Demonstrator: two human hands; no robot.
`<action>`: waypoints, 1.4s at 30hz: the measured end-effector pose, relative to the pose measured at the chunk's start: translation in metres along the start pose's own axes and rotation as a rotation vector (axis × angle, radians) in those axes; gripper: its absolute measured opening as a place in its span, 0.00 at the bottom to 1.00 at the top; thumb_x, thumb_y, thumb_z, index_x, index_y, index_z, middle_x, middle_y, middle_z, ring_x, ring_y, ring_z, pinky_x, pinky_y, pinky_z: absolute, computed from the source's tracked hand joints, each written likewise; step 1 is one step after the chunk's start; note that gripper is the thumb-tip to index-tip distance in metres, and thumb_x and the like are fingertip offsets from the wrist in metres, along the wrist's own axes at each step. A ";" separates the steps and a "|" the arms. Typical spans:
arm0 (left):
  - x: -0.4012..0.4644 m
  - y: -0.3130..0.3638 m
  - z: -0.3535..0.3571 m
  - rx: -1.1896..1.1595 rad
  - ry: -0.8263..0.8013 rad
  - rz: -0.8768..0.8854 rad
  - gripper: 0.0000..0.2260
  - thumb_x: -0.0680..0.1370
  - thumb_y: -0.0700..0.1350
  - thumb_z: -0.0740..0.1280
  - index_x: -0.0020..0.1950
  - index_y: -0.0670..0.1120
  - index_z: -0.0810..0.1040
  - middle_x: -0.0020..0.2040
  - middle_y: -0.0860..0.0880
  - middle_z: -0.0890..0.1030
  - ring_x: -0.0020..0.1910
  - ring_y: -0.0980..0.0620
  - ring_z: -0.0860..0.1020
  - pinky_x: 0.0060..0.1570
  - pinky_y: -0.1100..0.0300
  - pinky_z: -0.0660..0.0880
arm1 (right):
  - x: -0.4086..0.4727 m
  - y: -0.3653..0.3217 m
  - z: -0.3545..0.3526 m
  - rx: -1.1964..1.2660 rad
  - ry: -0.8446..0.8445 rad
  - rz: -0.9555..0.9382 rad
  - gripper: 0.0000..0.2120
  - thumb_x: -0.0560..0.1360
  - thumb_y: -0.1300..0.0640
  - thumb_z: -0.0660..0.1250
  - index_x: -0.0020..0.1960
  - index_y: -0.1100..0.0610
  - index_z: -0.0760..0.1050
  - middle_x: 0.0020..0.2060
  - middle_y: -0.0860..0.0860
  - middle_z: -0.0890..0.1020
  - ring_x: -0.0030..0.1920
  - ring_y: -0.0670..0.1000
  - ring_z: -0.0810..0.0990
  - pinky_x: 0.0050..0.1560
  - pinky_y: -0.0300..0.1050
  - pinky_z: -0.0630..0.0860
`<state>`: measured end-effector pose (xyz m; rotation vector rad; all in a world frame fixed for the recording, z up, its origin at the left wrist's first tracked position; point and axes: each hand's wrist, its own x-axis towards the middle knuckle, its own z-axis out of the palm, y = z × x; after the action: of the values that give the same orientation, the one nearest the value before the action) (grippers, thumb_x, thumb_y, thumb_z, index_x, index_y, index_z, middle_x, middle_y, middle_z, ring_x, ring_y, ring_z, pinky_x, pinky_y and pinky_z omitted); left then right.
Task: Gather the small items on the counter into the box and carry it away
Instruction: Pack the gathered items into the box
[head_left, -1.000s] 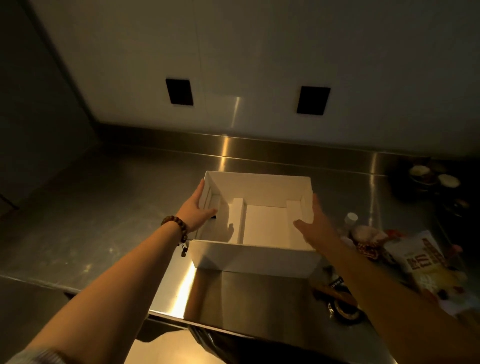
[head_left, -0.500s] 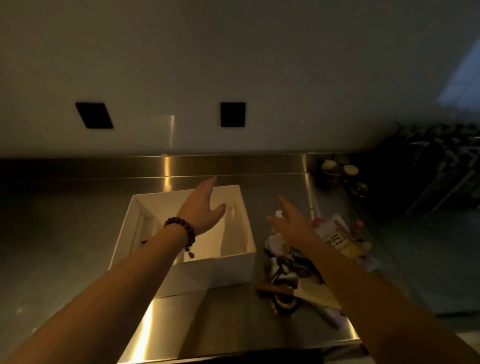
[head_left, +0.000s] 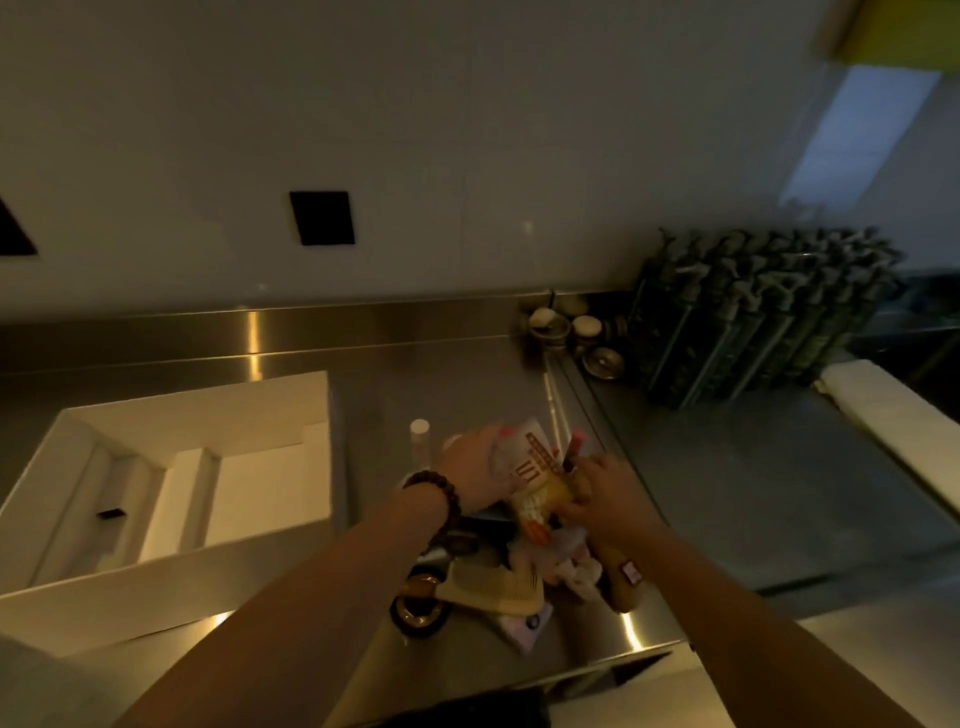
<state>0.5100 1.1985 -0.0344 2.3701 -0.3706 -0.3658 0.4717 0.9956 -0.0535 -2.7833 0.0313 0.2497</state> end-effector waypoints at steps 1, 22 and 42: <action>0.000 -0.001 0.003 -0.017 -0.012 0.011 0.31 0.70 0.53 0.72 0.70 0.51 0.63 0.61 0.52 0.72 0.63 0.50 0.71 0.56 0.60 0.68 | 0.000 0.000 0.003 -0.048 -0.010 0.007 0.28 0.68 0.37 0.67 0.62 0.51 0.71 0.58 0.52 0.72 0.57 0.51 0.69 0.55 0.46 0.70; -0.021 -0.003 -0.094 -0.415 0.292 0.044 0.06 0.73 0.48 0.71 0.45 0.47 0.79 0.43 0.50 0.82 0.42 0.54 0.81 0.38 0.62 0.79 | 0.012 -0.082 -0.066 0.606 0.022 -0.251 0.08 0.69 0.58 0.74 0.45 0.50 0.78 0.41 0.43 0.82 0.39 0.32 0.79 0.35 0.25 0.74; -0.108 -0.139 -0.208 -0.651 0.689 -0.167 0.04 0.74 0.47 0.69 0.43 0.47 0.78 0.44 0.49 0.83 0.45 0.50 0.82 0.41 0.53 0.79 | 0.047 -0.097 0.043 -0.299 0.100 -0.182 0.21 0.73 0.48 0.65 0.65 0.48 0.69 0.65 0.50 0.72 0.65 0.53 0.68 0.62 0.49 0.68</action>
<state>0.5080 1.4615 0.0374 1.7376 0.2439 0.2403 0.5154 1.1024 -0.0689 -3.0675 -0.2535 0.0729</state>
